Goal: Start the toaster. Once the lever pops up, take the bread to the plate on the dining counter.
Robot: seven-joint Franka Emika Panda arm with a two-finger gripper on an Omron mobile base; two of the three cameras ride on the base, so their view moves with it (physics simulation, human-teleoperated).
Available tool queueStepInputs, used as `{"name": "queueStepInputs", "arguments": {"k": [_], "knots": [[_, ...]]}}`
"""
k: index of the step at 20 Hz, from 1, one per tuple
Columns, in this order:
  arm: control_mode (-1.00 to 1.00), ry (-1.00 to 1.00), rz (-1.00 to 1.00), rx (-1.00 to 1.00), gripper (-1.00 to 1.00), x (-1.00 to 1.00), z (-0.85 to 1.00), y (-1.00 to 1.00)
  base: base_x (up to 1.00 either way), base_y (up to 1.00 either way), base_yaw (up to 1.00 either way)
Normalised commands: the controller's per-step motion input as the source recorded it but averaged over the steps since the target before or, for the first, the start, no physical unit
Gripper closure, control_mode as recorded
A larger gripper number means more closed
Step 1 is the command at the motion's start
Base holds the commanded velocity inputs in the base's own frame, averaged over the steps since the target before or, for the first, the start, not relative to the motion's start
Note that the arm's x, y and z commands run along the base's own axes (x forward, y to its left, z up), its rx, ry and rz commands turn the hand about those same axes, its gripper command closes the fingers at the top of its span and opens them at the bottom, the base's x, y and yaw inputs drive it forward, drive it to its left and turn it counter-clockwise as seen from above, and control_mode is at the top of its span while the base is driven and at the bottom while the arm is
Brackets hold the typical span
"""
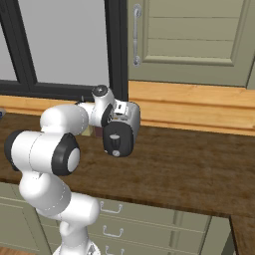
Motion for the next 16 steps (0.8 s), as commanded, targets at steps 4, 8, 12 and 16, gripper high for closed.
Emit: {"name": "queueStepInputs", "arguments": {"k": [4,8,12,16], "knots": [[-1.00,0.00,0.00,0.00,-1.00,0.00,0.00,0.00,0.00,0.00,0.00],[-1.00,0.00,0.00,0.00,-1.00,0.00,0.00,0.00,0.00,0.00,0.00],[-1.00,0.00,0.00,0.00,-1.00,0.00,0.00,0.00,0.00,0.00,0.00],[-1.00,-0.03,0.00,0.00,-1.00,0.00,0.00,0.08,0.00,0.00,0.00]]}}
